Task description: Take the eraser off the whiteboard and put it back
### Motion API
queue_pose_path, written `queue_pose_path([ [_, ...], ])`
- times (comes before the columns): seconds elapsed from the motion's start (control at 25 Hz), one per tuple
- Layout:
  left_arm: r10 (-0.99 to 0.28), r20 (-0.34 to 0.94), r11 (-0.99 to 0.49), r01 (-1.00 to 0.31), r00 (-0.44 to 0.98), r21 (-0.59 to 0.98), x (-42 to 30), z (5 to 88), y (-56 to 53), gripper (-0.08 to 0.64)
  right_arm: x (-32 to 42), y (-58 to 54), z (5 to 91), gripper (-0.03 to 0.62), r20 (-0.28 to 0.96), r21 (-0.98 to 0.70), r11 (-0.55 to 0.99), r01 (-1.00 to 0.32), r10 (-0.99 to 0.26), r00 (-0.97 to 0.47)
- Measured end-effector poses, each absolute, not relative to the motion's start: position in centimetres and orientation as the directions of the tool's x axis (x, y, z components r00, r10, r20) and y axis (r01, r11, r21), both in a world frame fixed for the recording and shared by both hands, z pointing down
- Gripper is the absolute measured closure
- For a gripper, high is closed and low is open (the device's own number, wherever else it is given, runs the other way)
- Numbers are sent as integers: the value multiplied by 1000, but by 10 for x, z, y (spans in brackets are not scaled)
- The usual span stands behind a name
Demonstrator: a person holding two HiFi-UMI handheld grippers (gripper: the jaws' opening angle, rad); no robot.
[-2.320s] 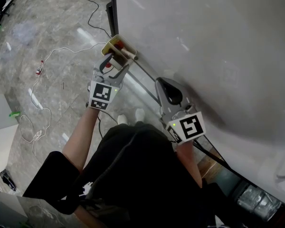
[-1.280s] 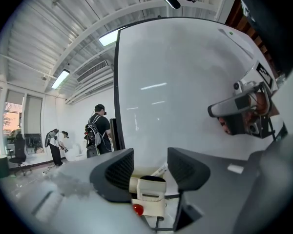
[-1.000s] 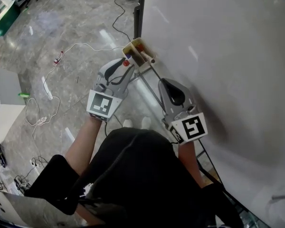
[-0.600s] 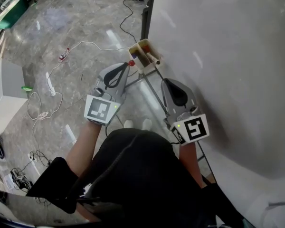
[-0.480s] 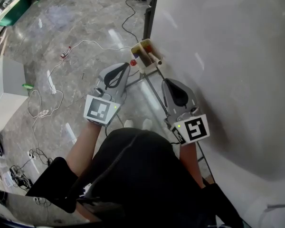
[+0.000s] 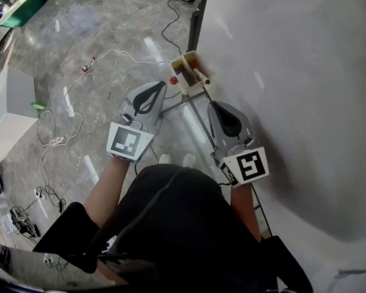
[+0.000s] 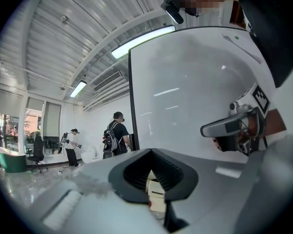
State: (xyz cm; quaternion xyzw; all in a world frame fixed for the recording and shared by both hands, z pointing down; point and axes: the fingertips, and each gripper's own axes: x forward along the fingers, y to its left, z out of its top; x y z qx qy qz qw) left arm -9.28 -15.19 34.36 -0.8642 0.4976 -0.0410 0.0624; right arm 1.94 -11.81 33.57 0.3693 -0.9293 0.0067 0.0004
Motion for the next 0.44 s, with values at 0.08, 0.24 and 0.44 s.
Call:
queue_pose_path([
  [0.08,-866,9,-495,-856,500,-149,-92,344,-152,557,20,-118,336,583,5,-13,729,-684,-684,-729],
  [0.24,-868,13,-493,-857,497,-150,-89,345,-151,557,23,-119,338,583,9,-17,732,-681,-681,-732],
  [0.44,-871,25,-488,-860,490,-150,-86,344,-150,557,26,-119,335,583,9,-20,737,-676,-676,-737],
])
